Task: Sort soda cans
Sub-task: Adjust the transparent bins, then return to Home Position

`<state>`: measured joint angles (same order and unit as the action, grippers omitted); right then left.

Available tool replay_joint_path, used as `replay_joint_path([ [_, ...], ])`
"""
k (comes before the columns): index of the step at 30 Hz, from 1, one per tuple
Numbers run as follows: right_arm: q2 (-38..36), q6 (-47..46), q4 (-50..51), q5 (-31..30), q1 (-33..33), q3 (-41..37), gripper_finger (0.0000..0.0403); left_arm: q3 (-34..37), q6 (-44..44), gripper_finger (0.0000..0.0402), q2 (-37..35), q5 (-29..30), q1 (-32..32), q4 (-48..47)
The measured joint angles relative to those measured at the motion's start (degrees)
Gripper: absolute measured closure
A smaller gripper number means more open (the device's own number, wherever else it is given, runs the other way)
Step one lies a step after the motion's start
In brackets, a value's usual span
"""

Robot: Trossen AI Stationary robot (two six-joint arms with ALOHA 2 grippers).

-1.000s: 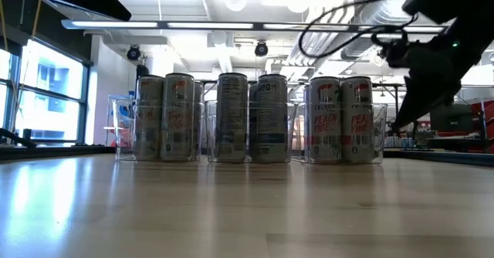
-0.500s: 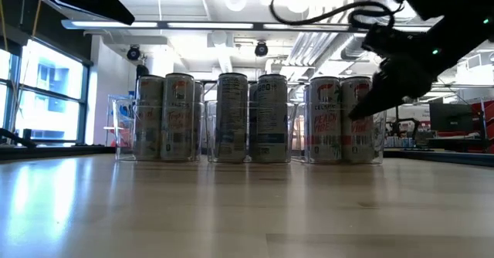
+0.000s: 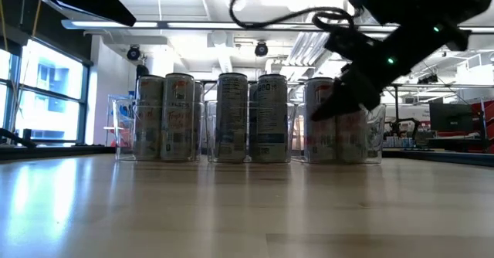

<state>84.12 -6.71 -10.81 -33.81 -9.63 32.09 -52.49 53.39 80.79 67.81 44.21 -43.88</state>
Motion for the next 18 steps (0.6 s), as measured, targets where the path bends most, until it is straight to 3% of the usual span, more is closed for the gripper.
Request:
replay_joint_path([
  [5, 0.8, 1.6, 3.7, 1.3, -1.9, 4.9, 0.0403, 0.0, 0.0, 0.0402, 0.0, -0.9, 0.1, 0.1],
  [9, -2.7, 0.3, 12.0, 0.9, -5.2, 8.1, 0.0403, 0.0, 0.0, 0.0402, 0.0, -2.6, 0.1, 0.2],
  [18, -21.1, -21.2, 45.7, -12.9, -22.6, 13.3, 0.0403, 0.1, 6.2, 0.0402, 0.0, 0.3, -1.8, 4.5],
])
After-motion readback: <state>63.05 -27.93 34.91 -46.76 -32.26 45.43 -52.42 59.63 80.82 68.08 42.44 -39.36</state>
